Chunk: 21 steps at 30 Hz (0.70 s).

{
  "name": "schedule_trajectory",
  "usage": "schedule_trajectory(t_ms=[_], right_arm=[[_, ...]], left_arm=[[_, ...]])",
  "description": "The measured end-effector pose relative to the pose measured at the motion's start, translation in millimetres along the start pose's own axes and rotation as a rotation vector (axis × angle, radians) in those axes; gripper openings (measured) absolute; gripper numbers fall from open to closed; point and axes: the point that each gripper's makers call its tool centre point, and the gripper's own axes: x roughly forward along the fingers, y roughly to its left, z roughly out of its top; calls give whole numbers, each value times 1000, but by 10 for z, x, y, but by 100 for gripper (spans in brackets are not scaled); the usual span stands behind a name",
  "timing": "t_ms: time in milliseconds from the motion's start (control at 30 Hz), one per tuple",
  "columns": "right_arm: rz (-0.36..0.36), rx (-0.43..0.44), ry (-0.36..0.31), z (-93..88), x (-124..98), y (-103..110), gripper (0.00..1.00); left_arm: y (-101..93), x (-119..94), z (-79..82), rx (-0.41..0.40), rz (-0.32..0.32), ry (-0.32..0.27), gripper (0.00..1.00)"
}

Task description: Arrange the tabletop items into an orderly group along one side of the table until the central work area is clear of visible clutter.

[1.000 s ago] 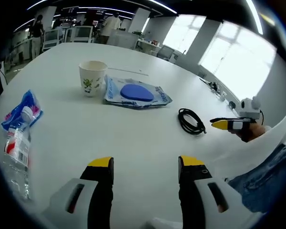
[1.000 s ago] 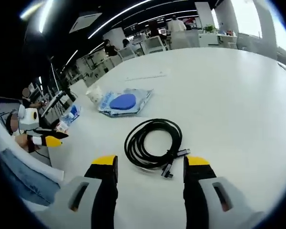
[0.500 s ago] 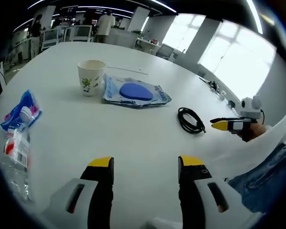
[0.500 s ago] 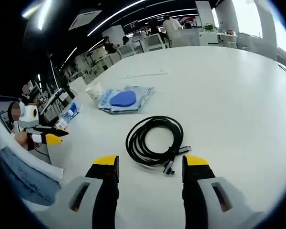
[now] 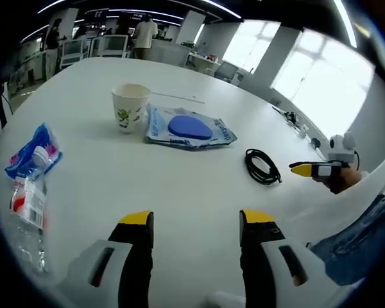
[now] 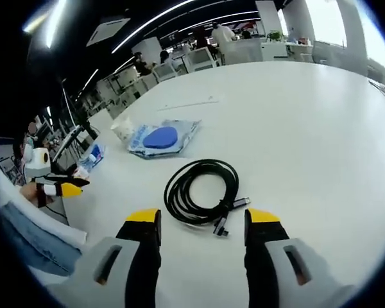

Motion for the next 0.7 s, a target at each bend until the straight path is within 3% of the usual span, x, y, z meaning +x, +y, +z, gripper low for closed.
schedule_trajectory(t_ms=[167, 467, 700], right_arm=[[4, 19, 4, -17, 46, -17, 51], [11, 29, -22, 7, -14, 41, 51], [-14, 101, -19, -102, -41, -102, 51]], left_arm=[[33, 7, 51, -9, 11, -20, 54], [60, -17, 30, 26, 6, 3, 53], [76, -1, 78, 52, 9, 6, 52]])
